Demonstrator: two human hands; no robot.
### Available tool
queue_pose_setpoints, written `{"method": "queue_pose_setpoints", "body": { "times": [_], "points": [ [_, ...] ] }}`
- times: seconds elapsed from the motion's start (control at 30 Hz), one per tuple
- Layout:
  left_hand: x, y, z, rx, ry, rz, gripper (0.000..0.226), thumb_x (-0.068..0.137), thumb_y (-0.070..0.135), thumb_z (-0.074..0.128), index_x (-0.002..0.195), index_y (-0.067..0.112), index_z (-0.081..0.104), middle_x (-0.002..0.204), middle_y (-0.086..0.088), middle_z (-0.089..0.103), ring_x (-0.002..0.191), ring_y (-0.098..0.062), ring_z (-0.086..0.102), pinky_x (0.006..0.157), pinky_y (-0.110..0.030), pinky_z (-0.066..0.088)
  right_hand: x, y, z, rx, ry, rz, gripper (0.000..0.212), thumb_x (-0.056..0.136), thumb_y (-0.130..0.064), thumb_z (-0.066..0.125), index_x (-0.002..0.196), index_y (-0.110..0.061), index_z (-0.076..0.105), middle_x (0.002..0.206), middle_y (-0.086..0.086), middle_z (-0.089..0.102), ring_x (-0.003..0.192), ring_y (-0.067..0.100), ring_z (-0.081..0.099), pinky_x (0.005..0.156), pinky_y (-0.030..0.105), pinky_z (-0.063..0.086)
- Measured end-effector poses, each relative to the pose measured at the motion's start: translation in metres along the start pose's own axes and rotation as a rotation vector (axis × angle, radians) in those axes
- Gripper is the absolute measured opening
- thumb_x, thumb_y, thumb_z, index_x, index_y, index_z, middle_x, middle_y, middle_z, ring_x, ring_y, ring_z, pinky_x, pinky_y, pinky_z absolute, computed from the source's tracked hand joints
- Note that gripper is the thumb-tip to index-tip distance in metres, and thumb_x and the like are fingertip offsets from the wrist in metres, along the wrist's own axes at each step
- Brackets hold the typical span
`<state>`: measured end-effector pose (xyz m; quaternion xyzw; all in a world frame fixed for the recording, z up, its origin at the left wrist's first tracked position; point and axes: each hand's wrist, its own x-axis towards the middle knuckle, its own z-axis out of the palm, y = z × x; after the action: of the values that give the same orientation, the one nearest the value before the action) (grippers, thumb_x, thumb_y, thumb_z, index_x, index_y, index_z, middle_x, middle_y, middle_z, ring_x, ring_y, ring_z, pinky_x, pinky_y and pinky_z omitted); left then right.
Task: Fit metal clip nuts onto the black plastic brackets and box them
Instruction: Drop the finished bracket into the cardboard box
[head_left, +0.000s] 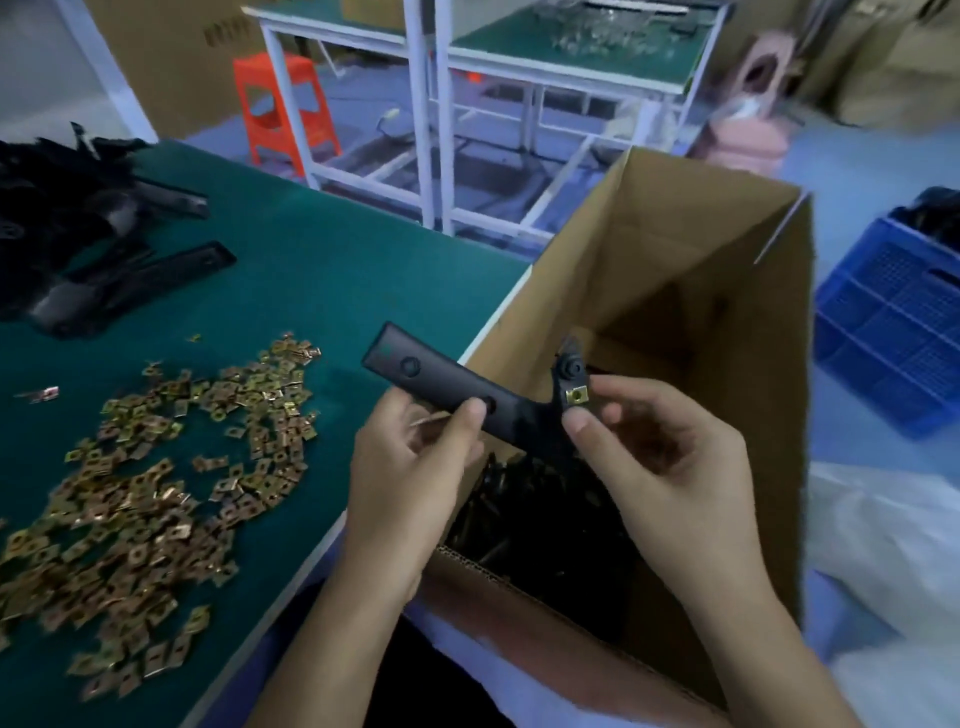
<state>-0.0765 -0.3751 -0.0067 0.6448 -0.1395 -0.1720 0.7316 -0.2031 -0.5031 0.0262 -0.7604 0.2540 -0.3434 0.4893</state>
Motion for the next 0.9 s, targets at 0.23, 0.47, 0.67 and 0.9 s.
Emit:
{"method": "queue_pose_setpoints", "body": {
  "times": [0.23,0.47,0.67,0.9],
  "points": [
    [0.006,-0.004,-0.012,0.318,0.063,0.112,0.031,0.089,0.025,0.076,0.111,0.044,0.066,0.107,0.015,0.066,0.094,0.008,0.064,0.071,-0.003,0.043,0.0,0.012,-0.01,0.001,0.138,0.031,0.015,0.092,-0.017,0.07,0.097,-0.03,0.075,0.077,-0.011,0.069,0.065,-0.003,0.059,0.057,0.007,0.044],
    [-0.003,0.008,-0.054,0.341,0.086,0.132,0.032,0.093,0.017,0.069,0.101,0.048,0.069,0.104,0.023,0.068,0.099,0.001,0.066,0.08,-0.02,0.049,-0.005,0.004,0.024,0.067,0.007,0.029,0.015,0.092,-0.017,0.069,0.097,-0.029,0.075,0.077,-0.009,0.068,0.063,-0.002,0.058,0.054,0.009,0.046],
    [-0.018,0.036,-0.145,0.479,0.243,0.239,0.032,0.095,0.008,0.068,0.099,0.04,0.07,0.101,0.024,0.068,0.091,0.002,0.065,0.07,-0.006,0.048,-0.015,-0.007,0.101,0.015,-0.25,-0.072,0.023,0.088,-0.018,0.07,0.1,-0.038,0.074,0.093,-0.015,0.068,0.084,0.006,0.066,0.07,0.02,0.052],
    [-0.062,0.061,-0.349,0.66,0.888,0.049,0.029,0.095,0.013,0.066,0.104,0.041,0.065,0.116,0.012,0.066,0.102,-0.012,0.065,0.069,-0.025,0.055,-0.037,-0.052,0.213,-0.13,-0.776,-0.363,0.044,0.087,-0.034,0.071,0.123,-0.055,0.055,0.124,-0.037,0.046,0.121,-0.017,0.042,0.091,0.002,0.032]
  ]
}}
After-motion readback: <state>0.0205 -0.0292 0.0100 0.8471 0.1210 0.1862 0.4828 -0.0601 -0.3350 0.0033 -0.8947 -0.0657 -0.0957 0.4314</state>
